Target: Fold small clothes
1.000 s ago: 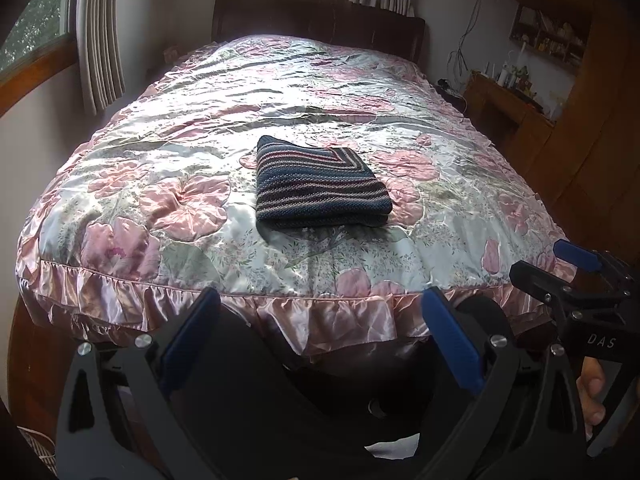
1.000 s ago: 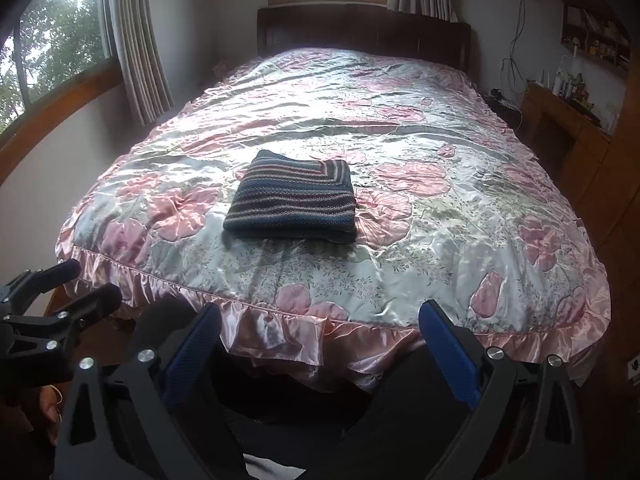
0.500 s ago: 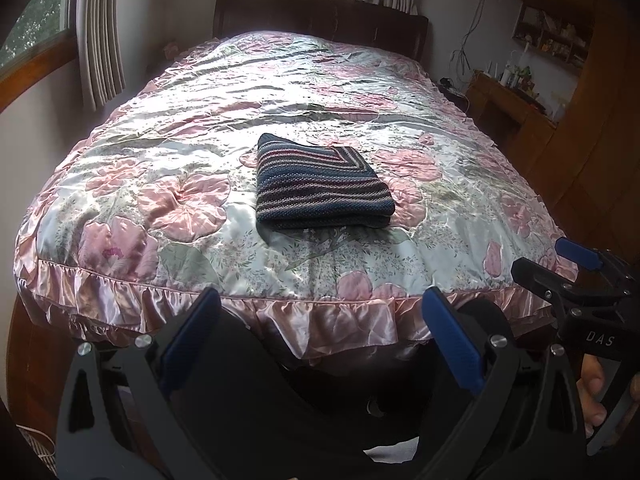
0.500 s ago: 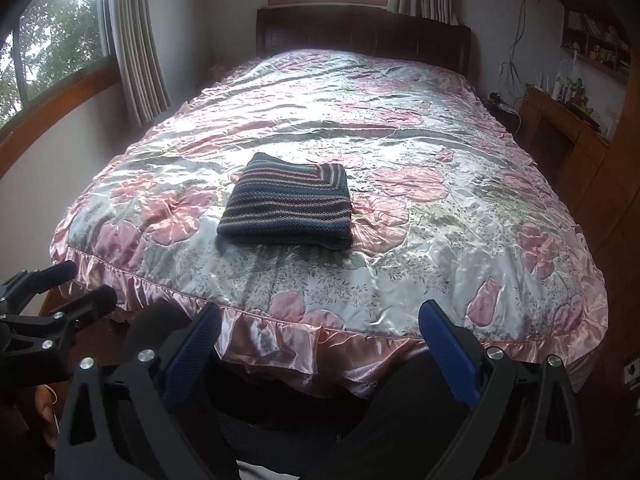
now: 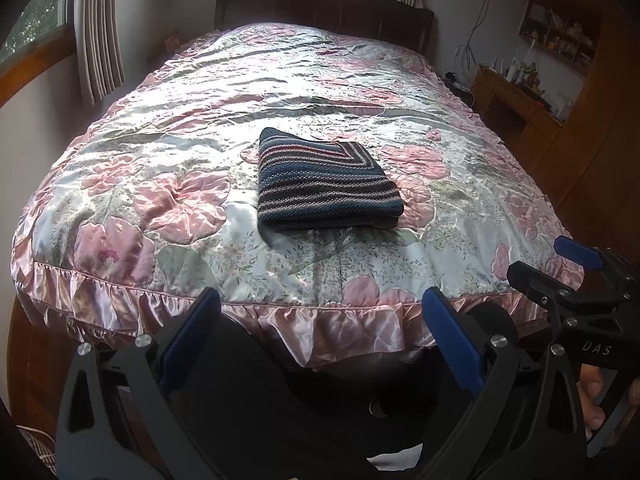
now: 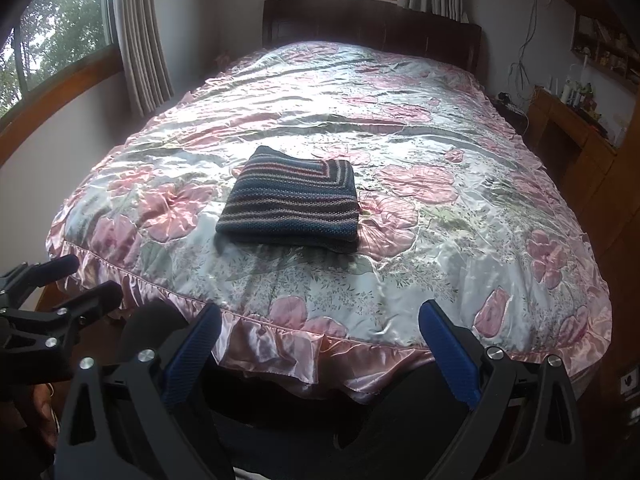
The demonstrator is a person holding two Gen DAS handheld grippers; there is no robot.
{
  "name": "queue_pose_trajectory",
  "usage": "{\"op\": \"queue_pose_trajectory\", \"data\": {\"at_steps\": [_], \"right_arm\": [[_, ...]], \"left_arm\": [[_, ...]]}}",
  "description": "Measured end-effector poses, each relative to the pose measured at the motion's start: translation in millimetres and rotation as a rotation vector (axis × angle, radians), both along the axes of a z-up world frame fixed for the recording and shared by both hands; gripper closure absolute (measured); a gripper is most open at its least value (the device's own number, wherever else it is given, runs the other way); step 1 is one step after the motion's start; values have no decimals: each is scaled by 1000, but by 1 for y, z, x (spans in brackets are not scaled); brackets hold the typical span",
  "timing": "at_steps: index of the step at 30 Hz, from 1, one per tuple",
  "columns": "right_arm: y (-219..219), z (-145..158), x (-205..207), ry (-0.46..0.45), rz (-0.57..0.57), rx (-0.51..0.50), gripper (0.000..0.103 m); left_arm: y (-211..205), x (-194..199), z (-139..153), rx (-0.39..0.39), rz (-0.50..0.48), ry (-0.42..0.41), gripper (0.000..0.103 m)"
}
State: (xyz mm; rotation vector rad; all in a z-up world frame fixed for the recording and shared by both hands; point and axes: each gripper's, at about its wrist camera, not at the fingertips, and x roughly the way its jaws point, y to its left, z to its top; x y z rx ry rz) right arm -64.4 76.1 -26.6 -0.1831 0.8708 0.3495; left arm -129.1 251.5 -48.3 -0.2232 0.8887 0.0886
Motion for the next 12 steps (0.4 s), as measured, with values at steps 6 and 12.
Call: {"op": "queue_pose_trajectory", "data": {"at_steps": [6, 12], "right_arm": [[0, 0, 7, -1, -7, -2, 4], [-2, -1, 10, 6, 1, 10, 4]], "left_arm": [[-2, 8, -2, 9, -4, 4, 3], [-6, 10, -1, 9, -9, 1, 3]]}}
